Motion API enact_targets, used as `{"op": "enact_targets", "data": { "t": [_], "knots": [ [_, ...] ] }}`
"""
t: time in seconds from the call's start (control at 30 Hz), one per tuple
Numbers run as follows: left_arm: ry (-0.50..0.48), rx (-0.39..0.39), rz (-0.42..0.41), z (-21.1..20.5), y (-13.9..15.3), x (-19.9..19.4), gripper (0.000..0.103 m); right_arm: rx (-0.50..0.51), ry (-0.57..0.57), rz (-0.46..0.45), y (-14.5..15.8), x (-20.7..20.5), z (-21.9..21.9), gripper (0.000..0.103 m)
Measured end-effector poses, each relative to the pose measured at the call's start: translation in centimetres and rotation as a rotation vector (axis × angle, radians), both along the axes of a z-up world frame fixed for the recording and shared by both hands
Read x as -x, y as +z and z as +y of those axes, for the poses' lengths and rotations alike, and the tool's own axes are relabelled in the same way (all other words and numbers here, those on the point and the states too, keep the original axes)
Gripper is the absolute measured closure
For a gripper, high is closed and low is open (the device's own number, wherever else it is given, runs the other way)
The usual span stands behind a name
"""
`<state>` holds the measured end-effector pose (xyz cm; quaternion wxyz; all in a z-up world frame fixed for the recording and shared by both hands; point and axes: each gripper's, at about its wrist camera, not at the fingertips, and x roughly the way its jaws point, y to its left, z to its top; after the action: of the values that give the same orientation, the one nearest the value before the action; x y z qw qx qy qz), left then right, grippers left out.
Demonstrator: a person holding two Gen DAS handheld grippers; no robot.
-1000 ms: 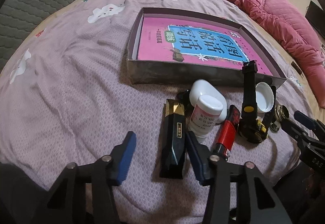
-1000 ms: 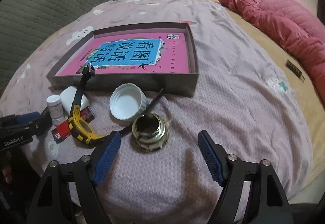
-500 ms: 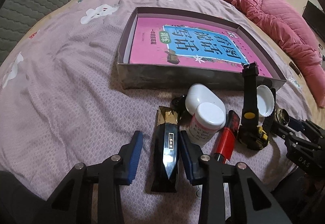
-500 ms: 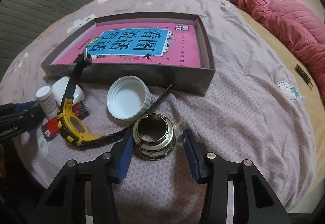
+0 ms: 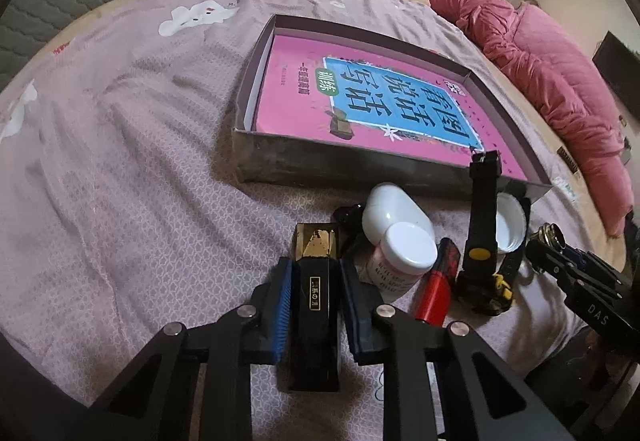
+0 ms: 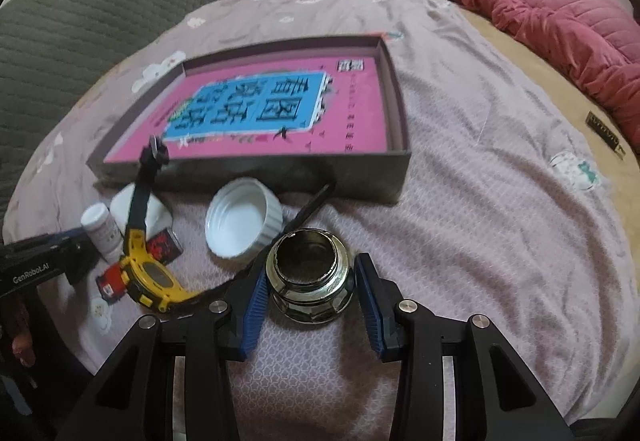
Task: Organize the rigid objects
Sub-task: 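Close the left gripper on the black case while the right gripper closes on the metal ring, then carry the black case with the left tool into the tray while the right tool carries the ring there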
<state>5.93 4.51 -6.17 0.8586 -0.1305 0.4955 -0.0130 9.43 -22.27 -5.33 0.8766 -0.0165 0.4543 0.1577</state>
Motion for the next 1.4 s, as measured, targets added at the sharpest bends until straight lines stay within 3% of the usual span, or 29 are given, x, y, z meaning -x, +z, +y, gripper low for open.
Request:
{"op": "enact_targets", "data": {
  "t": [0.33, 0.67, 1.13, 1.4],
  "knots": [
    [-0.003, 0.021, -0.099, 0.4, 2.4, 1.0, 0.08, -0.072, -0.027, -0.047, 2.2, 0.3, -1.3, 0.06],
    [-0.01, 0.009, -0.22, 0.8, 5.5, -0.3, 0.08, -0.141, -0.043, -0.18, 5.9, -0.1, -1.6, 0.06],
    [0.039, 0.028, -0.241, 2.3, 4.9, -4.8, 0.08, -0.143, -0.046, -0.231, 6.6, -2.2, -0.9, 0.06],
    [0.025, 0.02, -0.216, 2.0, 3.6, -7.1, 0.08, -0.124, -0.037, -0.211, 5.6, -4.4, -0.3, 0.06]
  ]
}}
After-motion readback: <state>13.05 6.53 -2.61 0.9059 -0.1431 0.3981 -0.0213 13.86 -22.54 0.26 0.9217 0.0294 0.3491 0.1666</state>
